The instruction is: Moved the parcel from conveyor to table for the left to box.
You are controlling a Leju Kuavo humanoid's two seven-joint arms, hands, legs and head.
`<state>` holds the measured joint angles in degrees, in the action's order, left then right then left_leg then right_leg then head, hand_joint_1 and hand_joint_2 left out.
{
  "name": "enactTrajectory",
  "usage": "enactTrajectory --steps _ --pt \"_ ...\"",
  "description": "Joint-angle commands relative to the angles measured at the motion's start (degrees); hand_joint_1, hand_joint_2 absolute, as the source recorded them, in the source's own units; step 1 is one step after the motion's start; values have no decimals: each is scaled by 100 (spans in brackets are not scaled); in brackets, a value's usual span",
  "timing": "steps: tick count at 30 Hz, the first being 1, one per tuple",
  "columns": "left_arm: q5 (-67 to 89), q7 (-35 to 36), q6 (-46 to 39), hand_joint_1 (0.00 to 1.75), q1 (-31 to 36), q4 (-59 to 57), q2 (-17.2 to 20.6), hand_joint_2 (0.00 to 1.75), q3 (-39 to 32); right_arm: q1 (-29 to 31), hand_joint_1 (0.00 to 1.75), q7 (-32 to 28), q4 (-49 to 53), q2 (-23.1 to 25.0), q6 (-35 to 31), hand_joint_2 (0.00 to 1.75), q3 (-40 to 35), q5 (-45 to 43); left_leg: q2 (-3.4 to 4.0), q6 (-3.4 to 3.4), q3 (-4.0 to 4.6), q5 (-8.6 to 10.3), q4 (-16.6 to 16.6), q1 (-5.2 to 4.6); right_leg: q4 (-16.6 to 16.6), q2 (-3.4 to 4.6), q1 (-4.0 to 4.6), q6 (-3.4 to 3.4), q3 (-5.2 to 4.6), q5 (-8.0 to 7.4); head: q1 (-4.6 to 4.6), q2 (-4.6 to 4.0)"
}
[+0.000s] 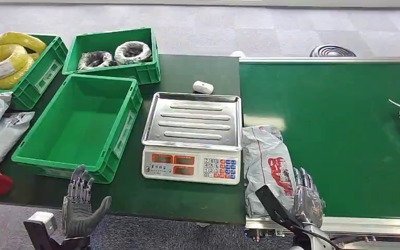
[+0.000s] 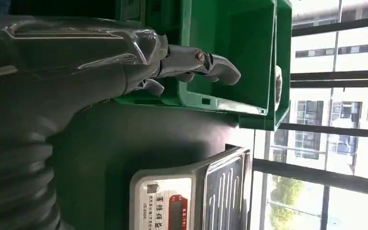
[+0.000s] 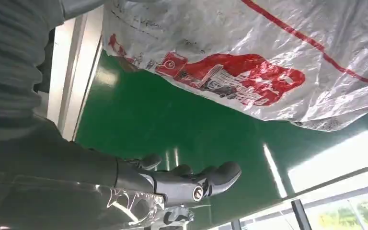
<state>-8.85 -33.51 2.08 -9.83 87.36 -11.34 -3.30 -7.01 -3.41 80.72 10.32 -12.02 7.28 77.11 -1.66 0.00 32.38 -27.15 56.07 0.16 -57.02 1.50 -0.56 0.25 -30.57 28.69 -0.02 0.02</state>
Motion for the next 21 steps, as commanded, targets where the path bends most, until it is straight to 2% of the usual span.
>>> enactTrajectory --steps 1,4,5,6,7,9,15,16,20,21 --pt "47 48 -25 0 34 -89 -83 175 -202 -88 0 -117 208 -183 -100 175 -409 -99 16 -3 -3 2 -4 4 10 -11 6 -1 5 -5 0 0" --pt "70 49 -14 0 41 -55 -112 175 -225 -182 0 -320 423 -185 -187 175 -611 -278 15 -4 0 0 -1 3 6 -12 5 -1 3 -2 0 0" --pt "78 51 -10 0 50 -55 -110 175 -223 -202 10 -339 468 -189 -196 175 -661 -335 14 -3 1 0 -1 3 6 -11 5 -1 2 -2 0 0" --pt "83 53 -11 0 58 -57 -108 175 -222 -203 148 -342 464 -188 -189 175 -672 -394 11 -3 2 0 1 1 1 -6 2 0 -1 -1 0 0" --pt "88 55 -14 0 59 -57 -111 175 -224 -187 164 -302 417 -201 -171 175 -674 -386 16 -4 1 -1 1 4 4 -10 6 -1 1 -2 0 0" --pt "109 66 -21 0 33 -43 -122 175 -224 -73 171 -32 55 -242 -79 175 -645 -169 8 -2 -1 1 -2 1 3 -7 2 0 1 -2 -2 0" --pt "111 66 -13 0 20 -49 -123 175 -208 -13 173 -50 -202 -234 -105 175 -658 -183 13 -1 -5 1 -4 2 8 -3 4 0 7 -4 0 0" --pt "110 65 -5 0 33 -68 -111 175 -191 -4 168 -90 -260 -242 -93 175 -682 -216 22 -2 -7 2 -8 5 17 -5 8 0 10 -8 0 0" --pt "122 65 -6 0 47 -85 -85 175 -162 52 175 -120 -412 -220 -131 175 -787 -254 16 -3 -6 1 -5 4 9 -2 6 -1 7 -5 0 0" --pt "122 65 -8 0 40 -78 -87 175 -162 82 169 -89 -462 -217 -131 175 -773 -259 12 -2 -4 1 -4 2 7 -2 3 -1 5 -4 0 0"
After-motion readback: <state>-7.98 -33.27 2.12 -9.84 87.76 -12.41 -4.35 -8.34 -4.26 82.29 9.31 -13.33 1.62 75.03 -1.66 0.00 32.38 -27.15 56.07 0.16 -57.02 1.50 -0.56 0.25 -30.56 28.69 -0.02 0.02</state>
